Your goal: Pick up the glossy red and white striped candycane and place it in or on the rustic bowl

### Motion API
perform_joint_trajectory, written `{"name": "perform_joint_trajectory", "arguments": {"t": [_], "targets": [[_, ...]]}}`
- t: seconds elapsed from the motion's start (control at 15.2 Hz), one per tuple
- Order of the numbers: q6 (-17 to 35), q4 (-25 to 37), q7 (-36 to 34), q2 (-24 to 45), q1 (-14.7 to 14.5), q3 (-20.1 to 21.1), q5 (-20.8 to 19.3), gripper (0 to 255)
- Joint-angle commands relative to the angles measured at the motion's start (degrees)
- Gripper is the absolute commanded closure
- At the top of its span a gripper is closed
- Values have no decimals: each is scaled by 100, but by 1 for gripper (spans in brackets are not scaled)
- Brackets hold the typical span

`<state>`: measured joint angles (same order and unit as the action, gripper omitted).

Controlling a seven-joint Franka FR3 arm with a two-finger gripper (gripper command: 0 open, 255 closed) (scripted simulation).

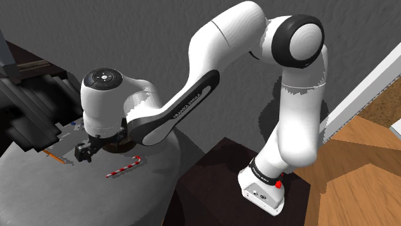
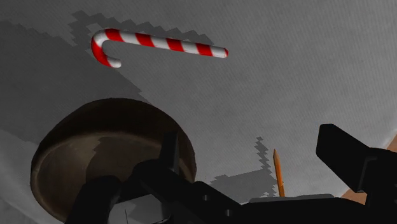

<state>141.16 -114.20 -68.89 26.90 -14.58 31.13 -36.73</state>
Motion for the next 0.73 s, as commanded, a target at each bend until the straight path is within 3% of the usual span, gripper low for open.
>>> {"name": "perform_joint_trajectory", "arguments": {"t": [0.0, 0.66], "targets": [[58, 79, -70, 156, -65, -84, -117, 0], [116, 113, -121, 259, -105, -146, -200, 0]]}}
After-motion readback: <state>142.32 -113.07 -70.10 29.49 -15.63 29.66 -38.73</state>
